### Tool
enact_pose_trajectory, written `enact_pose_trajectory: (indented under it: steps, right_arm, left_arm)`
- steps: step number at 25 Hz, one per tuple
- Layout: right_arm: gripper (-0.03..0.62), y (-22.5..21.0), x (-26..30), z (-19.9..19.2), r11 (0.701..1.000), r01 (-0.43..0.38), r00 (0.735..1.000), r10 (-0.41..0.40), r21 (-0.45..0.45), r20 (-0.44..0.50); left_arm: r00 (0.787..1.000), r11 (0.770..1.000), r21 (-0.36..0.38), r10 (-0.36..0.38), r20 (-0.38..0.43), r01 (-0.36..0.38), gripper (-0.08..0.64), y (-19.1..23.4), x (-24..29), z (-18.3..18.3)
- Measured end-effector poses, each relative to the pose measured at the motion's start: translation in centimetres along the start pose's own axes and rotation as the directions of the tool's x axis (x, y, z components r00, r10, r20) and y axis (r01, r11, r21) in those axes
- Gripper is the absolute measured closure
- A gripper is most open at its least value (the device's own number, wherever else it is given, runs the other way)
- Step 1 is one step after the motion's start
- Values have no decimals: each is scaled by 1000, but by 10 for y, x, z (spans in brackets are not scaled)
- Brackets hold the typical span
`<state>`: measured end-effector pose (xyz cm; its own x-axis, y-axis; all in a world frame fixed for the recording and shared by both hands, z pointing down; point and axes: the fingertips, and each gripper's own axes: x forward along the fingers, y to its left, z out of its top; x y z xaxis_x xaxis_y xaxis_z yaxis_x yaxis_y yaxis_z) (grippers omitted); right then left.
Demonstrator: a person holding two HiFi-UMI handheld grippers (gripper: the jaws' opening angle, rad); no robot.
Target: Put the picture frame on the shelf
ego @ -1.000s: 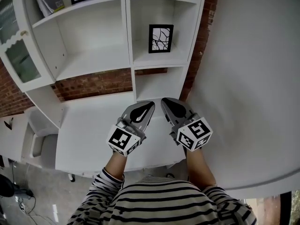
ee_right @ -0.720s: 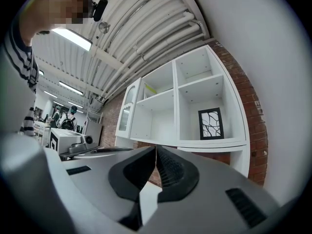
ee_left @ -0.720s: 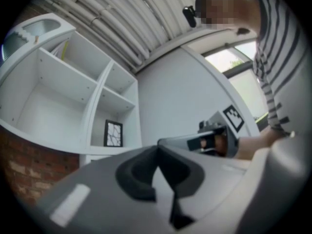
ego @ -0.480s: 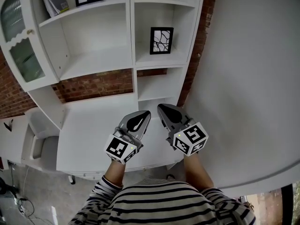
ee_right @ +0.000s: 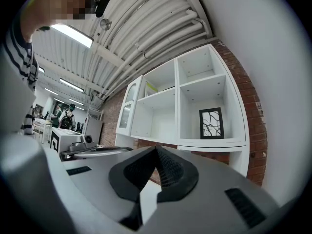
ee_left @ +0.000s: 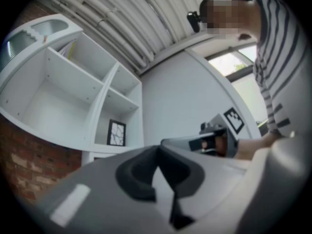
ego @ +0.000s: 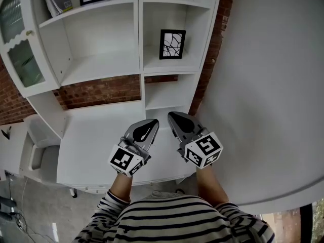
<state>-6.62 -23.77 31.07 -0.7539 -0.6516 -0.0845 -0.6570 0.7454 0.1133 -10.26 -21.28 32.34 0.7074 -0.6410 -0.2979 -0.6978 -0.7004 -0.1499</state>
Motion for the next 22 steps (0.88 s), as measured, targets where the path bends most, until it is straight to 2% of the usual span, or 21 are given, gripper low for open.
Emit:
enact_pose_trajectory:
  steps: [22]
  right_arm:
    - [584, -29, 4, 10, 999, -28, 1000, 28, -21, 4]
  left_arm:
    - [1000, 1000, 16, 2, 12, -2, 552, 5, 32, 0]
